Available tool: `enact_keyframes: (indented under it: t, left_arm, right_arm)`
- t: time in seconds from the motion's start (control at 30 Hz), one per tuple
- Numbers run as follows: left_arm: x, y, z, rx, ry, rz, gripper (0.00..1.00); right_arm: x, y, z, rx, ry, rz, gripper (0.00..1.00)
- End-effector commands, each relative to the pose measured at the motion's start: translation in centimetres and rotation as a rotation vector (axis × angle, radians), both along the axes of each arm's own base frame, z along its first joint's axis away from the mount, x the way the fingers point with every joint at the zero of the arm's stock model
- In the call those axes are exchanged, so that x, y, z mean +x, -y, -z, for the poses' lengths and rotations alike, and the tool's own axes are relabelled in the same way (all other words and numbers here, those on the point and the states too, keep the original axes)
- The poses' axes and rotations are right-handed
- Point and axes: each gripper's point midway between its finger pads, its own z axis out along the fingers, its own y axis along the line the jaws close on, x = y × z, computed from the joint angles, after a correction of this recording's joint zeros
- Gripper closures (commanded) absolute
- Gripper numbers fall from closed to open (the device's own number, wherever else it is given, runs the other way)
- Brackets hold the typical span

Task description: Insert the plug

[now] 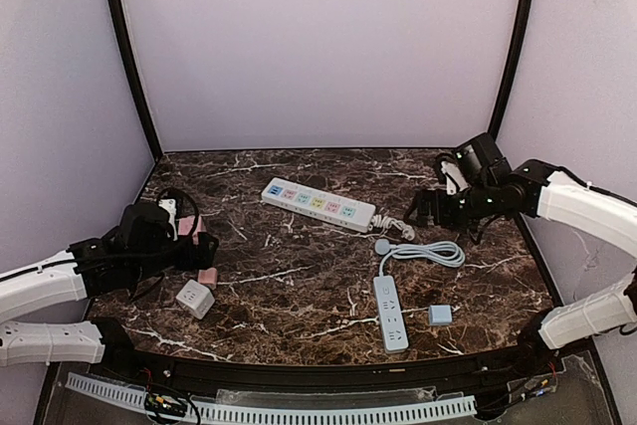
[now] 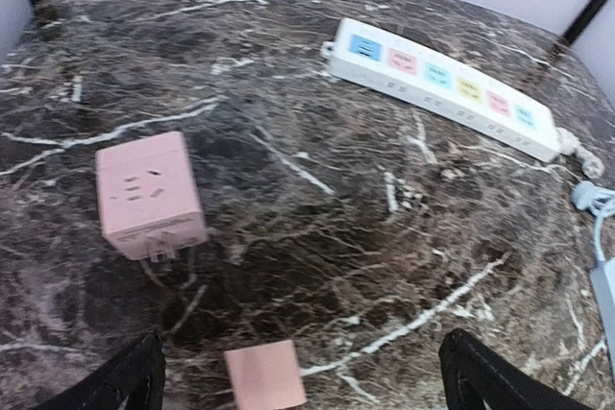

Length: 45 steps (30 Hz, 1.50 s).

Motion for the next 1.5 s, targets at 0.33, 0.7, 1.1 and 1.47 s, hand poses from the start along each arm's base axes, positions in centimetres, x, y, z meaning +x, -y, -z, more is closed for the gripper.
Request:
enact_keyframes:
  t: [0.33, 0.7, 1.1, 1.47]
  left_arm:
    - [4.8, -7.6, 1.0, 0.278, -0.05, -0.411, 0.0]
    - [9.1, -5.3, 3.7, 0.197, -0.137, -0.336, 0.0]
    - [10.4, -6.1, 6.9, 0.186, -0.195, -0.344, 0.09]
    - [11.9, -5.6, 7.8, 0.219, -0.156, -0.295, 0.44]
  right_arm:
    - [-0.4, -2.9, 0.0, 0.034, 0.128, -0.082, 0.01]
    - [0.0, -3.4, 0.3, 0.029, 0.142, -0.091, 0.01]
    - [-0.5, -4.2, 0.3, 0.057, 0.132, -0.116, 0.01]
    - [-0.3, -4.4, 0.2, 0.053, 0.134, -0.116, 0.01]
